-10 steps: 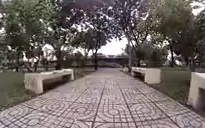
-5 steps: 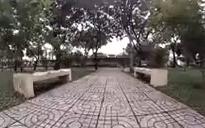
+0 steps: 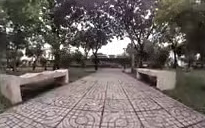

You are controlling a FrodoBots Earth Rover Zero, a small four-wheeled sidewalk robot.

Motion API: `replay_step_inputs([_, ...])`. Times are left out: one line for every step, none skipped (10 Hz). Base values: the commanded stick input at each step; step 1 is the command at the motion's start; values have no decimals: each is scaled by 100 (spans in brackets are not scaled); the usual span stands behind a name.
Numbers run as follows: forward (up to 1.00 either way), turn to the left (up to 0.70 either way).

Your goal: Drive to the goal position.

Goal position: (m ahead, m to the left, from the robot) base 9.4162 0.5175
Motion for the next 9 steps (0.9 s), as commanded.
replay_step_inputs([70, 0])
replay_step_inputs([70, 0])
replay_step_inputs([70, -23])
replay_step_inputs([70, -27])
replay_step_inputs([70, -12])
replay_step_inputs([70, 0])
replay_step_inputs([70, 0])
replay_step_inputs([70, 0])
replay_step_inputs([70, 0])
